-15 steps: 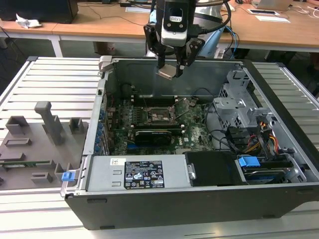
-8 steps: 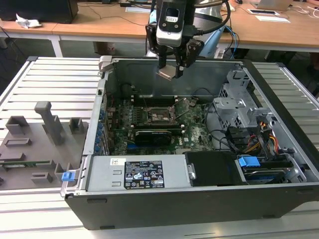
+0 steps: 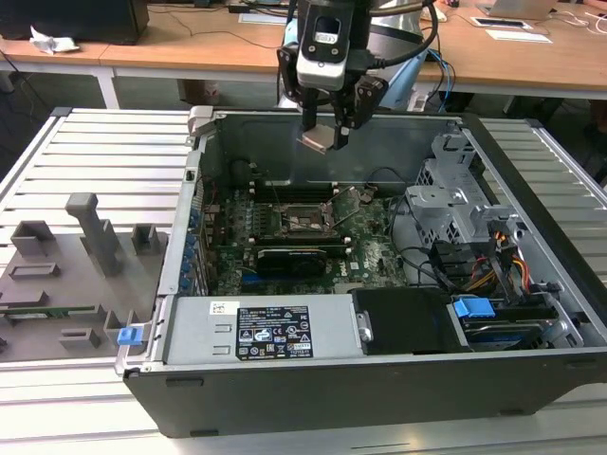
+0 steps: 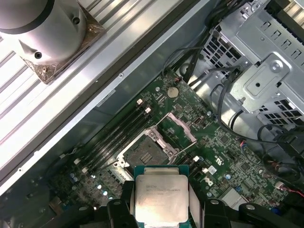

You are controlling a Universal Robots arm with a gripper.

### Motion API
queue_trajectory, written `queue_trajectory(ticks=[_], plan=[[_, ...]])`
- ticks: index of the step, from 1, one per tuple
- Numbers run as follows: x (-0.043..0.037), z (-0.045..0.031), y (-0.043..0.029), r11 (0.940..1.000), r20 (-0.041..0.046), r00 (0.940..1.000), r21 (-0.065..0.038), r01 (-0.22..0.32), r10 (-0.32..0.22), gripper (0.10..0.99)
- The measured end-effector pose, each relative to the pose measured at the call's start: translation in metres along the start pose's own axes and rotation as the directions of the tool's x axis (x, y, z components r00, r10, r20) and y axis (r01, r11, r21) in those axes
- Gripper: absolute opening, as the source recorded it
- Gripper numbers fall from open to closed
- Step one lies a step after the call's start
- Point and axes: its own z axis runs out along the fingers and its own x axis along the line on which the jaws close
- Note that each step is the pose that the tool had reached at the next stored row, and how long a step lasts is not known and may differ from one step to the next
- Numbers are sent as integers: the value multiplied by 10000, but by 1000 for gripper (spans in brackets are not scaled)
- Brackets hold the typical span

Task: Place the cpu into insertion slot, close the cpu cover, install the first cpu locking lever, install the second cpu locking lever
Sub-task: 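Place the cpu into insertion slot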

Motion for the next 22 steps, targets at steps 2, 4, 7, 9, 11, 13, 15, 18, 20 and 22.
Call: queue_trajectory(ticks=[2,4,7,9,11,13,15,18,20,22], plan=[[0,7,-1,10000,0,10000,1,-6,6,541],[0,13,-2,10000,1,10000,1,-9,9,541],[0,19,-2,10000,0,10000,1,-9,9,541],[-1,23,-2,10000,1,10000,1,-17,17,541],[-1,30,-3,10000,8,10000,-3,-88,88,541],[-1,35,-4,9997,21,9997,-4,-231,231,541],[-1,42,-4,9988,43,9988,-10,-481,481,541],[-2,55,-5,9943,95,9942,-24,-1068,1069,541],[-1,62,-6,9932,102,9932,-29,-1162,1163,541],[-1,69,-7,9924,109,9924,-29,-1228,1228,541]])
